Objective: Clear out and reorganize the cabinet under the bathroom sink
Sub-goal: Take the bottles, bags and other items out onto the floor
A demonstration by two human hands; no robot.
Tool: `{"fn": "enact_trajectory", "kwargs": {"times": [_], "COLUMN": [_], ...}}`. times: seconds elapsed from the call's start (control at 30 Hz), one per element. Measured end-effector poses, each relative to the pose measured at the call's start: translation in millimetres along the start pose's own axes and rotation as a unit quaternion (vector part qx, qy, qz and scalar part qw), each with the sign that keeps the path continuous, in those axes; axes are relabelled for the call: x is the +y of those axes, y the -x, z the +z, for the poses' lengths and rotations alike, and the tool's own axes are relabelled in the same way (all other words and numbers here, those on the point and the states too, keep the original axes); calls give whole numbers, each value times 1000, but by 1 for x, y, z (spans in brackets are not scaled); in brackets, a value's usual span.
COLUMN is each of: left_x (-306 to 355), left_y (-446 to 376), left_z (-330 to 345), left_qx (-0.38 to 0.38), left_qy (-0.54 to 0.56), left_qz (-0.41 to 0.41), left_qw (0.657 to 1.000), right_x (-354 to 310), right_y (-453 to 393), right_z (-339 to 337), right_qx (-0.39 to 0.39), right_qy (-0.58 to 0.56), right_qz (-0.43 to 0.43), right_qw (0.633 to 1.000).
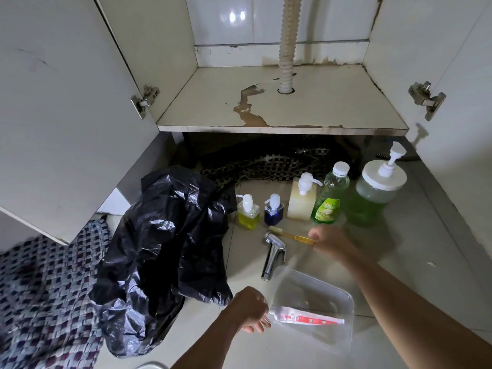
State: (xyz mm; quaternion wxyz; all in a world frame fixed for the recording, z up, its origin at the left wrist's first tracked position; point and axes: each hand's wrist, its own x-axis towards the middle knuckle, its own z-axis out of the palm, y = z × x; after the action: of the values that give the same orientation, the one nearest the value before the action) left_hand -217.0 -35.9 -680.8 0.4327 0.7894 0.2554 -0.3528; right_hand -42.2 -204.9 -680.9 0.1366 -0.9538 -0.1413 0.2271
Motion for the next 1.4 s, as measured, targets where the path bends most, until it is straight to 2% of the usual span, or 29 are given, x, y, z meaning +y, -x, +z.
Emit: {"fn": "enact_trajectory", "kwargs": {"times": [0.1, 0.23, 0.33, 0.4, 0.5, 0.57, 0.63, 0.67, 0.73, 0.8, 1.0, 1.17, 1.23, 1.3, 1.37, 1.4], "left_x": [0, -1, -2, -3, -2, -1, 1, 2, 4, 5, 3, -9, -13, -17, -19, -19], "left_y": [1, 2, 4, 4, 2, 0, 0, 0, 0, 1, 1, -1, -2, 0, 2, 3], "left_z": [2, 2, 1, 1, 1, -1, -1, -1, -1, -1, -2, -4, -5, -4, -1, 0], "left_qx": [6, 5, -2, -1, -3, -26, -49, -49, -24, -6, -37, -21, -23, -28, -29, -26], "left_qy": [1, 6, 9, 5, 3, -20, -36, -37, -26, -17, -2, 71, 96, 112, 124, 128], "left_qz": [8, 14, 17, 21, 25, 26, 26, 26, 24, 26, 19, 21, 19, 14, 11, 11], "left_qw": [1000, 1000, 1000, 1000, 1000, 999, 998, 998, 999, 1000, 999, 997, 995, 993, 992, 991], "right_x": [5, 4, 11, 16, 24, 23, 15, 8, -7, -18, -27, -31, -34, -37, -43, -46], "right_y": [-9, 3, 6, 10, 19, 28, 43, 51, 64, 72, 79, 62, 45, 25, 10, 5], "right_z": [38, 56, 53, 45, 22, 5, -10, -16, -19, -10, 31, 21, 12, 12, 23, 31], "right_qx": [14, 51, 27, 13, 17, -20, -109, -158, -231, -266, -287, -346, -267, -126, -15, 12], "right_qy": [58, 93, 136, 125, 45, -64, -156, -160, -132, -77, 110, 90, 46, 35, 21, 5], "right_qz": [-3, 20, 38, 41, 47, 43, 19, 0, -27, -38, -32, 14, 10, -9, -17, -3], "right_qw": [998, 994, 990, 991, 998, 997, 982, 974, 964, 960, 951, 934, 963, 991, 1000, 1000]}}
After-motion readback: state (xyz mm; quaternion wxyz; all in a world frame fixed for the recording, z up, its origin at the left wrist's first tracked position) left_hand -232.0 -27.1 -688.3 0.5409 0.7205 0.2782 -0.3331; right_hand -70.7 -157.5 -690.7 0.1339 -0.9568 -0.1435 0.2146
